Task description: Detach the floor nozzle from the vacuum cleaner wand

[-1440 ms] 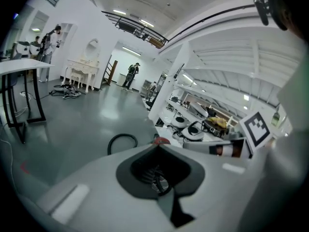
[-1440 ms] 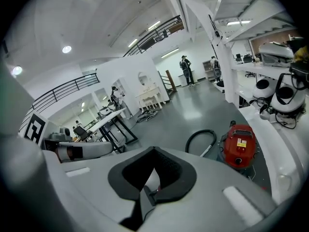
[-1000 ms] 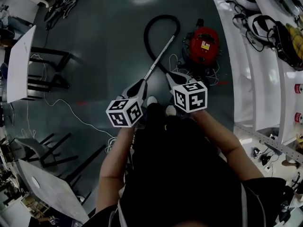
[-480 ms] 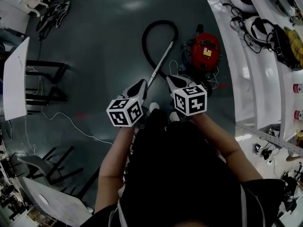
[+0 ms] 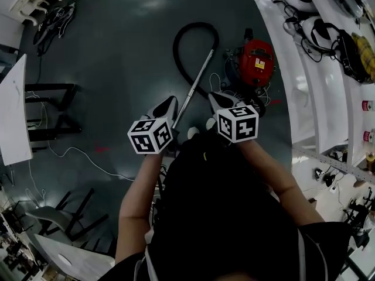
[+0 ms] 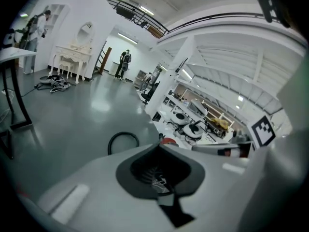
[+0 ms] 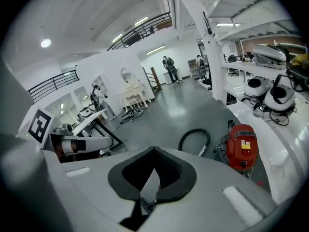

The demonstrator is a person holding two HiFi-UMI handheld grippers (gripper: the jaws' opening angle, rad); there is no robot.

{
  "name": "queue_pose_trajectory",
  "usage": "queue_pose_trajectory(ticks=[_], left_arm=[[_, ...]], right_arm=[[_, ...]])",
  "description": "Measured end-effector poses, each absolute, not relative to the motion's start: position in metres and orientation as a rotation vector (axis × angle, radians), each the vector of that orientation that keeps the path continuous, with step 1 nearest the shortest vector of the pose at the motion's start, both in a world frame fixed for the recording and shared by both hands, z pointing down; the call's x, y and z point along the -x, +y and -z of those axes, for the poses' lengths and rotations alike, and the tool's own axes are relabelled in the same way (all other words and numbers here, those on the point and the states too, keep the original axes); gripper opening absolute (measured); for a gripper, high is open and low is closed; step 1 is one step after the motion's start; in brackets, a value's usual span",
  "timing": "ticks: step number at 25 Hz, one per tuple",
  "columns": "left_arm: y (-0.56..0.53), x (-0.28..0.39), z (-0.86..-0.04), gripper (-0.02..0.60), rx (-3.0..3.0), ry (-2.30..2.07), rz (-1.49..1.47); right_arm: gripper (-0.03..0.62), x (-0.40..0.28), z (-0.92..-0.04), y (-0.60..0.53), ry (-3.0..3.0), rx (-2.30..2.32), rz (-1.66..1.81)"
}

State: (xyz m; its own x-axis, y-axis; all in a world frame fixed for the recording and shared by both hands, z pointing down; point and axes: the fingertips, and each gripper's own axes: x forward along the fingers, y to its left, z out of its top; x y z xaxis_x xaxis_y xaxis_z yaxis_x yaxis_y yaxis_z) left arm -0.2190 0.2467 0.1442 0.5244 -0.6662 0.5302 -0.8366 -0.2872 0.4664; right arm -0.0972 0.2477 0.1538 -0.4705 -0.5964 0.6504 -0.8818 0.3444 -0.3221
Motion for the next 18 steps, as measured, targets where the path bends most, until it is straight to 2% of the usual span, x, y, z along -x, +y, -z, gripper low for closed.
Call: queue_pose_trajectory(ticks=[18], left_arm=[[0.134,0.220,-0.159,0.009,-2.057,-1.188,-0.387]], right_arm=[[-0.005,0.102,-0.173,0.127,-2.192,-1.298,-0.971]])
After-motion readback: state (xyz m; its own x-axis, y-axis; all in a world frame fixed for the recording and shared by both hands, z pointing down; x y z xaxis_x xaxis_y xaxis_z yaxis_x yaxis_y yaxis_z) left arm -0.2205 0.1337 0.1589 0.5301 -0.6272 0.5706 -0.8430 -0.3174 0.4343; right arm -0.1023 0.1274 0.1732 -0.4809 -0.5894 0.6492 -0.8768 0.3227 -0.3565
